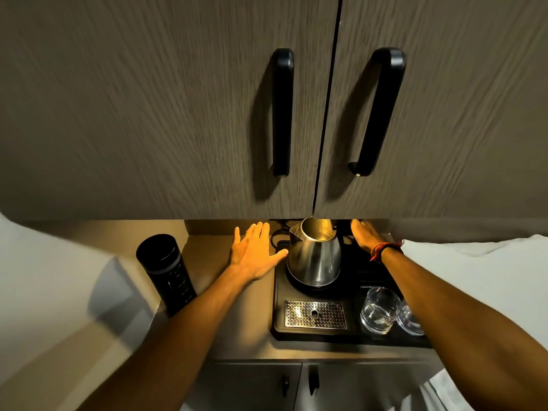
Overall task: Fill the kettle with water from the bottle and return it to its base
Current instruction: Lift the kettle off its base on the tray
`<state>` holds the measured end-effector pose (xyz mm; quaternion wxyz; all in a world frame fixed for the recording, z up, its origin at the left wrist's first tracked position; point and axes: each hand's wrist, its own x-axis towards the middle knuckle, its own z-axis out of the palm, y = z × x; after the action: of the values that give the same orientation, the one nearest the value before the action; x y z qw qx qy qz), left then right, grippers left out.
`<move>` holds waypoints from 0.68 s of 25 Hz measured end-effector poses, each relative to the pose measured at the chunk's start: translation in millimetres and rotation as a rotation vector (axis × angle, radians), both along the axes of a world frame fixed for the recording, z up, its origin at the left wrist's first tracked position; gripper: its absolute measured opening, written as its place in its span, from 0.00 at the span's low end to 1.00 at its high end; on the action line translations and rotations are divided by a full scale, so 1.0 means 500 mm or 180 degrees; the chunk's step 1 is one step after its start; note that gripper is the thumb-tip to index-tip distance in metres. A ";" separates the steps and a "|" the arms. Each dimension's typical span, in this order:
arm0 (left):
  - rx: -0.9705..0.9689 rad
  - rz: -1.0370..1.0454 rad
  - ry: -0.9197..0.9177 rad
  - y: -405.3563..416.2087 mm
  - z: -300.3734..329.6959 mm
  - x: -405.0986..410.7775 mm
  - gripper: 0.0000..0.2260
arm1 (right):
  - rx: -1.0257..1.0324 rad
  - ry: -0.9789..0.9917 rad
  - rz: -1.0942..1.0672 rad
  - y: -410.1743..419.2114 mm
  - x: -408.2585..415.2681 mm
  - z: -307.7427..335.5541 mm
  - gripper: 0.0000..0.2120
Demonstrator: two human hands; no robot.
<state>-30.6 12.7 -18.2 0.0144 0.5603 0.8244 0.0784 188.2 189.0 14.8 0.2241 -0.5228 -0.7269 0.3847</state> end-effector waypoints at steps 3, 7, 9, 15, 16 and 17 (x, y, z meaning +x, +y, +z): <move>0.0049 -0.0038 -0.0015 -0.004 0.001 0.006 0.41 | -0.0086 0.0001 0.0065 0.003 0.000 -0.016 0.12; 0.0101 -0.0099 -0.0002 -0.008 0.014 0.007 0.41 | 0.0090 0.0076 -0.0019 0.008 -0.003 -0.016 0.12; 0.0161 -0.0099 0.0037 -0.010 0.032 0.003 0.40 | 0.0275 0.0061 0.0023 0.007 -0.013 -0.014 0.11; 0.0816 0.0180 0.0301 -0.048 0.104 -0.040 0.28 | 0.0342 -0.0580 0.0374 -0.020 -0.077 0.011 0.18; 0.0833 0.0232 0.0312 -0.054 0.113 -0.047 0.26 | 0.0468 -0.0506 0.0432 -0.026 -0.093 0.016 0.16; 0.0849 0.0315 0.0320 -0.065 0.120 -0.057 0.25 | 0.0516 -0.0451 0.0504 -0.042 -0.114 0.023 0.15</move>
<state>-59.2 -19.9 41.8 -0.1054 0.5192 0.8330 0.1596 131.3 168.0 26.2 0.1827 -0.4699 -0.8086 0.3032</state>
